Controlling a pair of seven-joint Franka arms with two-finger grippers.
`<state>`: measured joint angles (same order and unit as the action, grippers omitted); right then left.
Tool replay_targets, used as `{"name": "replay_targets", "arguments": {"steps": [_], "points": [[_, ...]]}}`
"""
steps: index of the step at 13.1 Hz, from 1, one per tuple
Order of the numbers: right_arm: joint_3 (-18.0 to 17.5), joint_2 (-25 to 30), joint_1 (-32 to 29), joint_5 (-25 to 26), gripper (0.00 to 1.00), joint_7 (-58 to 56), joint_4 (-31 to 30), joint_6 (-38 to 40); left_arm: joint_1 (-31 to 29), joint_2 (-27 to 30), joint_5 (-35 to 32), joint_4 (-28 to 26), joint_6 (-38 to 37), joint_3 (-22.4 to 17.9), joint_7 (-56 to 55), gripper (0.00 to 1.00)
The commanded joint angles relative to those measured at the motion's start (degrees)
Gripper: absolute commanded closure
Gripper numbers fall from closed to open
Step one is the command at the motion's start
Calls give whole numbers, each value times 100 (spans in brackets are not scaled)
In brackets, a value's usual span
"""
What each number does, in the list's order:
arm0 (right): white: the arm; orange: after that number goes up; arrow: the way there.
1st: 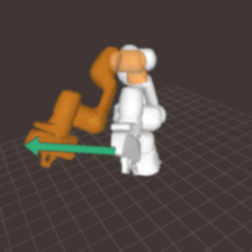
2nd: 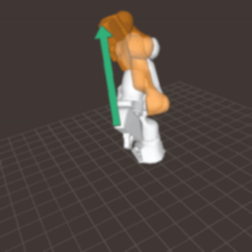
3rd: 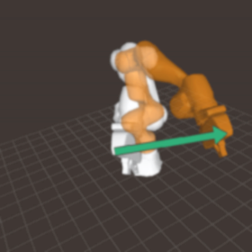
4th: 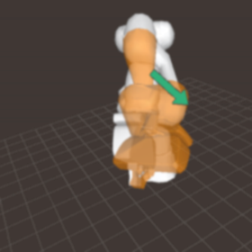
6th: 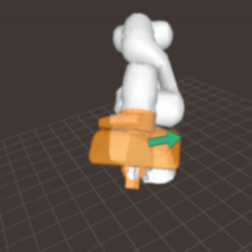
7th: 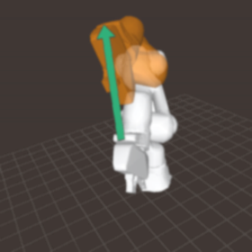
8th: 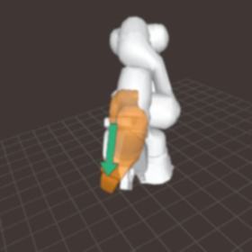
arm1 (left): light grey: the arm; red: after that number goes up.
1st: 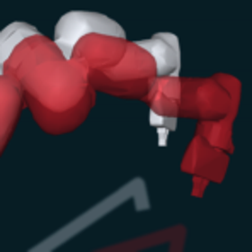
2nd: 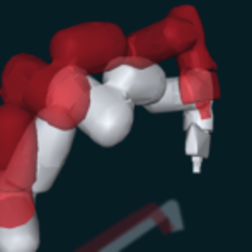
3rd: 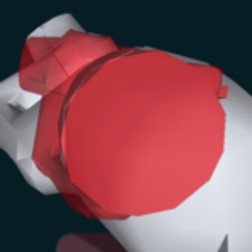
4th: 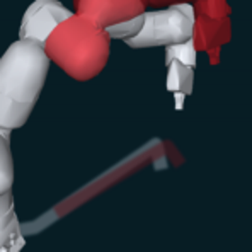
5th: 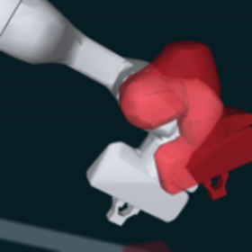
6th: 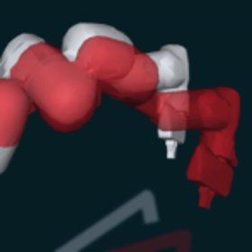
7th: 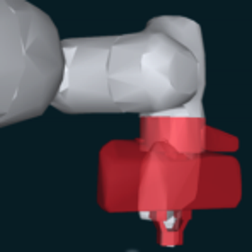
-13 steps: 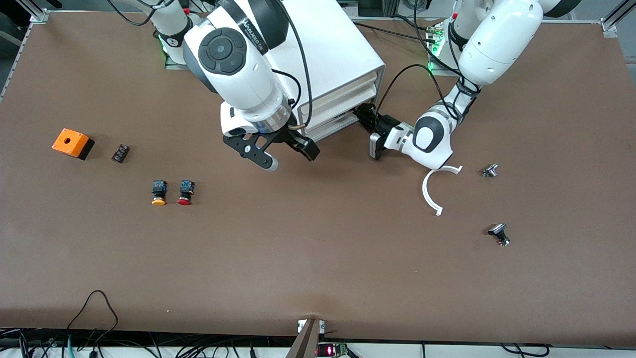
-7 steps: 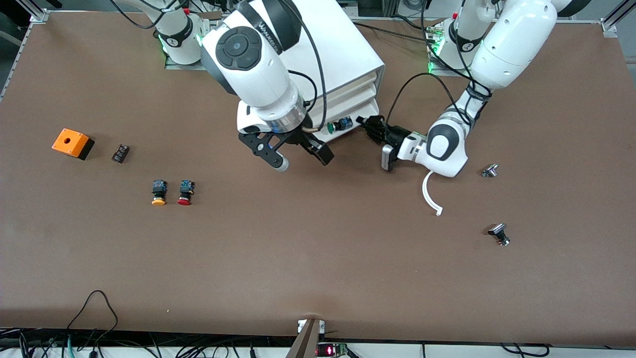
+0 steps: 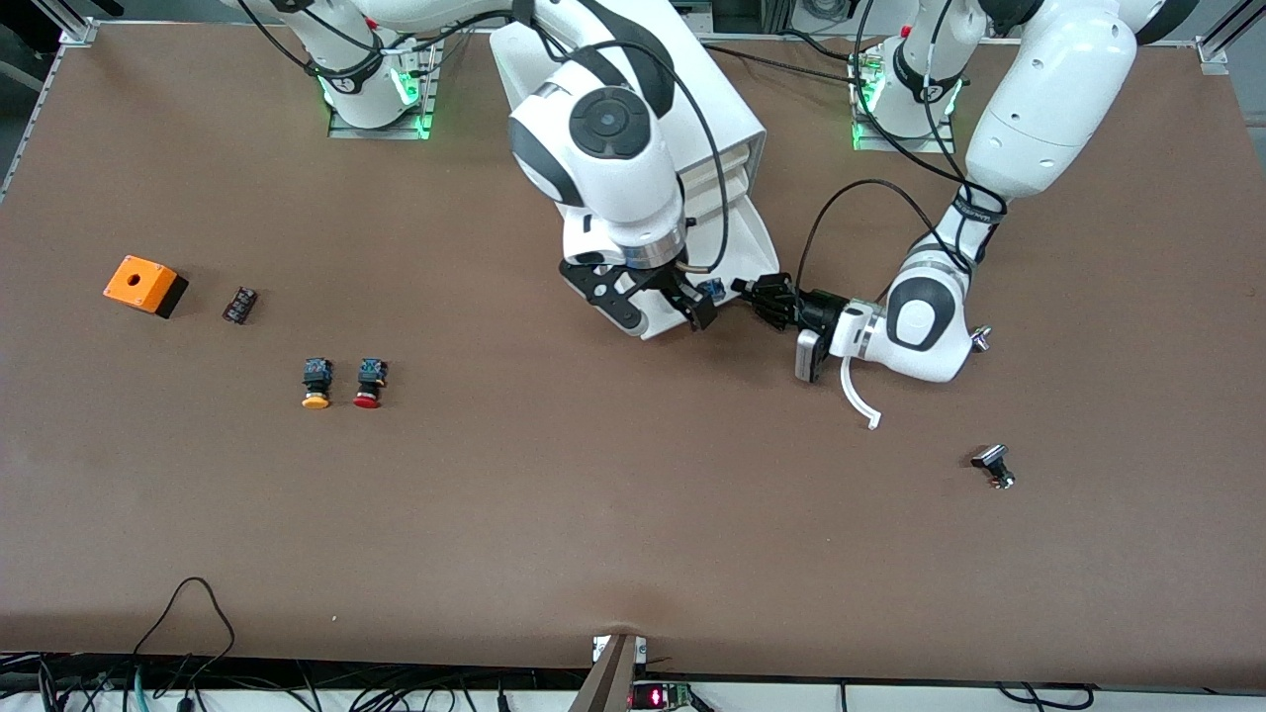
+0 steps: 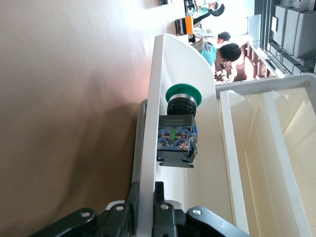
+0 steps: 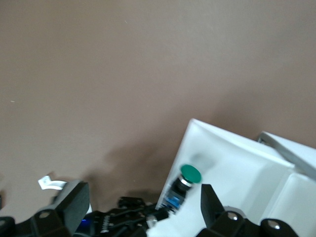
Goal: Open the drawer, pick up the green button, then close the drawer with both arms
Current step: 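Pull the drawer open with the left gripper while the right gripper reaches in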
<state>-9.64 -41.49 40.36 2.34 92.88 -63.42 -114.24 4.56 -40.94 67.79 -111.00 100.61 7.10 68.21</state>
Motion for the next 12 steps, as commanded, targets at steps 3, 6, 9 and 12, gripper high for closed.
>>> {"name": "replay_targets", "arguments": {"steps": [3,6,9,12], "points": [[42,-412,235,83,0,590,251,7,-43,-247,50,422,29,-24,-221,0],[50,-649,350,118,0,749,234,-195,-236,-186,42,501,-190,-41,-352,0],[50,-887,446,118,0,960,234,-581,-499,-63,-545,877,-708,-42,-1421,0],[50,-1062,534,109,1,1039,234,-827,-649,94,-897,1334,-1324,-77,-2729,0]]}}
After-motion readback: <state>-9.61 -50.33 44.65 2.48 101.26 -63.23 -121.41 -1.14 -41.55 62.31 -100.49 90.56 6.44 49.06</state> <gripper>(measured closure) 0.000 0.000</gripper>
